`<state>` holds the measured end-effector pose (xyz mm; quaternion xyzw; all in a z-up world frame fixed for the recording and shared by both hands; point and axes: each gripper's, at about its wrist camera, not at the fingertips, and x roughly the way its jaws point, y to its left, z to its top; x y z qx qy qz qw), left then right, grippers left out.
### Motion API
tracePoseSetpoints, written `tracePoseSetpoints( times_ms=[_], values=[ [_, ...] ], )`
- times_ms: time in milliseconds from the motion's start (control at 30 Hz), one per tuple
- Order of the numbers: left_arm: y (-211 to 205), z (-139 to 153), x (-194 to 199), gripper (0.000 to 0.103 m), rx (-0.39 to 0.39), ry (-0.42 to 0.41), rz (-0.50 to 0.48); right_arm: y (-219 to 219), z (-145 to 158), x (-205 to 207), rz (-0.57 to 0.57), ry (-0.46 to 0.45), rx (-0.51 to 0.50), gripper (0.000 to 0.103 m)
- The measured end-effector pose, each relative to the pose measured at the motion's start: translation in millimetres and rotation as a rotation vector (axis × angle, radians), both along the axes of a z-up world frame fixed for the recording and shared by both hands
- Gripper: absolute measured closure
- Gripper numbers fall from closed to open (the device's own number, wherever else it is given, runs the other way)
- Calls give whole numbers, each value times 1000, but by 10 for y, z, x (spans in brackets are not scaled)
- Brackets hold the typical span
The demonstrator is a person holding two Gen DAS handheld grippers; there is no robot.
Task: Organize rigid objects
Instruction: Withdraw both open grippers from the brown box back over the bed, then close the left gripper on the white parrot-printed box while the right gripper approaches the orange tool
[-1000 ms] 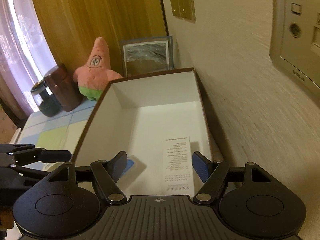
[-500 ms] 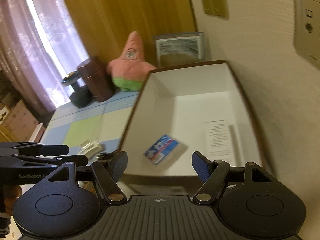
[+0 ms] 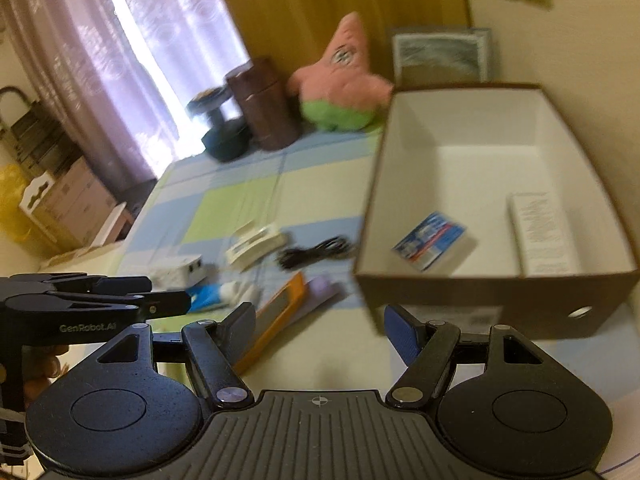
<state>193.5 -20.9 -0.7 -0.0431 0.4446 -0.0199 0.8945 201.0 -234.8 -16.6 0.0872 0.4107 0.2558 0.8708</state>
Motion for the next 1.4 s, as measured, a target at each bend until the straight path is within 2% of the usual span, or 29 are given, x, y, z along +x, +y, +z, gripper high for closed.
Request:
tracePoseSetpoints(
  times_ms=[367,733,900,1267,1400],
  values=[
    [554,-345,-430,44,-1,99,141,643,-331,-142,119,70,-31,34],
    [769,-703,-501,44,-33,197,224,882,-598,-169,136,151,-55,34],
    [798,-838,-454,44,-52,219,239,920,-685,-135,125,176,-60,34],
    [796,-1043,-272,45,6,238,225,1001,-791,8,79,203,-72,34],
    [820,-1088,-225,55,28,237,216,1074,-833,94,56,197,-90,34]
  ],
)
